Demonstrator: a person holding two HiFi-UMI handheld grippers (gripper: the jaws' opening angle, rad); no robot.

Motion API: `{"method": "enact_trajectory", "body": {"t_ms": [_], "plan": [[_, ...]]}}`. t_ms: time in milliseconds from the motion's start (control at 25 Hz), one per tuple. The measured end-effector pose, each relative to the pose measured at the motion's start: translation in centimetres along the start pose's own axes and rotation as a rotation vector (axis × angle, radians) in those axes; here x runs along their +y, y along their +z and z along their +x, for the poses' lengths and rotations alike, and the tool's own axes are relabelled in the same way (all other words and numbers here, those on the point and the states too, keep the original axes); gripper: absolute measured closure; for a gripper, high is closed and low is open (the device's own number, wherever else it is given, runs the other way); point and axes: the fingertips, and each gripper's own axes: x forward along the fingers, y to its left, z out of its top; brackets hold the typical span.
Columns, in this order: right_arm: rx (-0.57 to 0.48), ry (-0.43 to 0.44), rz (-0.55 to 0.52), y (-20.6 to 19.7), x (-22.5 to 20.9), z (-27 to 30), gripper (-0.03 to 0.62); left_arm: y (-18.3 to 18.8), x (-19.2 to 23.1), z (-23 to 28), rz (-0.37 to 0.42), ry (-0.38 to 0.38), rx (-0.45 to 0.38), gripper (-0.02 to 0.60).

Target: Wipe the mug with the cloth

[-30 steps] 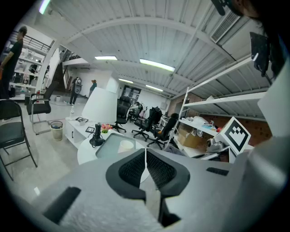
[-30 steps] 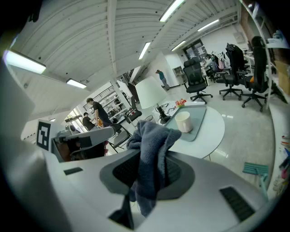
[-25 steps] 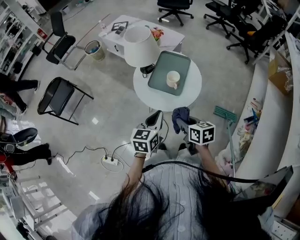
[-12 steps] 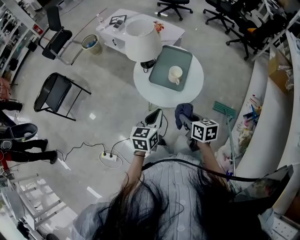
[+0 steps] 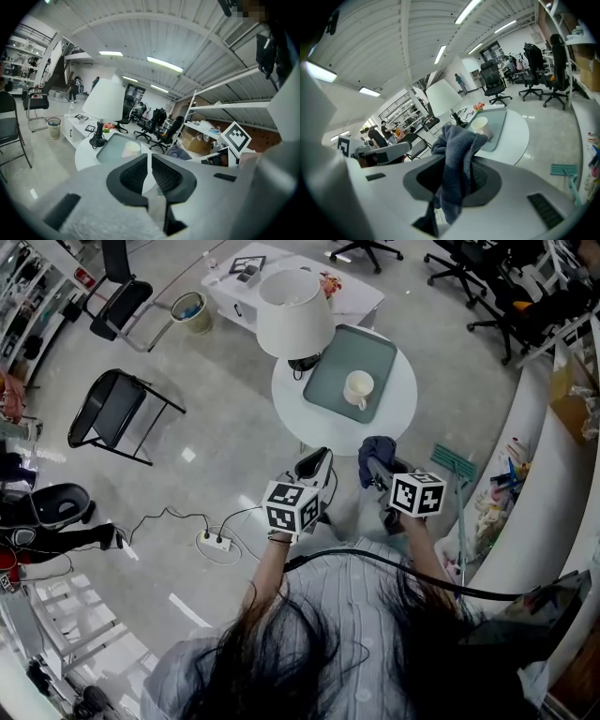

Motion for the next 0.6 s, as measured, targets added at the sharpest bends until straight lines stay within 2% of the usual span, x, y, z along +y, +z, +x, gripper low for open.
{"method": "enact_trajectory", "body": {"t_ms": [160,400,600], "plan": [[0.043,0.012,-0.021,1.1,-2.8,1.6,0.5,-0.2,0.3,2.4,-0.011,0.024,0.019,0.561],[0.143,0.062,-0.081,3.3,-7.2,4.1,0.5,0.2,1.3,6.9,-0.094,0.133,0.008,0.561],[0.234,0.135,-0.12,3.7,-9.2,6.9,0.5,-0.3,1.5,9.3,-0.132,0.219,0.042,0.56]]}}
